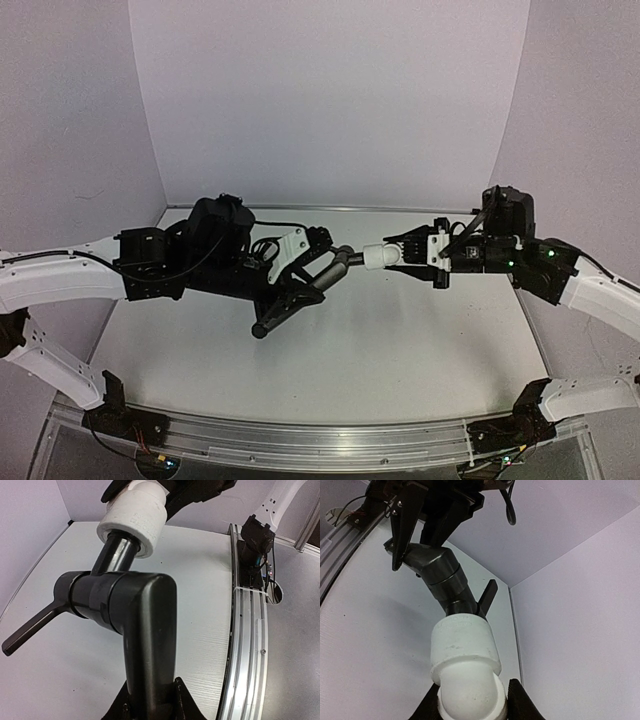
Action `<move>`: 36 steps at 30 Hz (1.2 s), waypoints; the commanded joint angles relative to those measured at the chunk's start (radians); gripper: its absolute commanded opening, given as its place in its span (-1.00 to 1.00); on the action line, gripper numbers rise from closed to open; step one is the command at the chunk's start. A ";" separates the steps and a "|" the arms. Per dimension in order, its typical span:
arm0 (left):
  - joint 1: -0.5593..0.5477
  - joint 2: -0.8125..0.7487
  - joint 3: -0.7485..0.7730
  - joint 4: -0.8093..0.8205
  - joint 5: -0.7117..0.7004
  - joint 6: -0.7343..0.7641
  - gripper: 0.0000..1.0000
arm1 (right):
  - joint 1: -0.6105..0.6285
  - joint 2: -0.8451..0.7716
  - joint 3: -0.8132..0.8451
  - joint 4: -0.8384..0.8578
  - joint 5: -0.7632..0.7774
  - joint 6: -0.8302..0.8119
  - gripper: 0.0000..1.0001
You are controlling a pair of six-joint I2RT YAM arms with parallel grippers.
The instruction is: Install the water faucets
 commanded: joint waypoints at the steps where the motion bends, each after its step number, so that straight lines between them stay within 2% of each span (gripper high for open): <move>1: -0.026 0.020 0.018 0.312 -0.063 0.051 -1.00 | 0.026 -0.017 -0.039 0.259 0.059 0.152 -1.00; 10: -0.024 0.041 -0.028 0.519 -0.113 -0.031 -1.00 | 0.078 -0.014 -0.125 0.382 0.082 0.065 -1.00; 16: -0.025 0.067 -0.056 0.657 -0.149 -0.059 -0.99 | 0.123 0.011 -0.136 0.416 0.086 0.101 -1.00; 31: -0.013 0.107 -0.062 0.701 -0.294 -0.138 -1.00 | 0.164 0.032 -0.134 0.424 0.104 0.210 -0.97; 32: -0.012 0.105 -0.063 0.695 -0.297 -0.136 -1.00 | 0.164 0.033 -0.131 0.424 0.109 0.223 -0.79; 33: -0.012 0.103 -0.064 0.687 -0.303 -0.131 -1.00 | 0.164 0.033 -0.126 0.422 0.117 0.240 -0.44; 36: -0.010 0.085 -0.072 0.647 -0.331 -0.116 -1.00 | 0.164 0.032 -0.110 0.411 0.175 0.264 0.18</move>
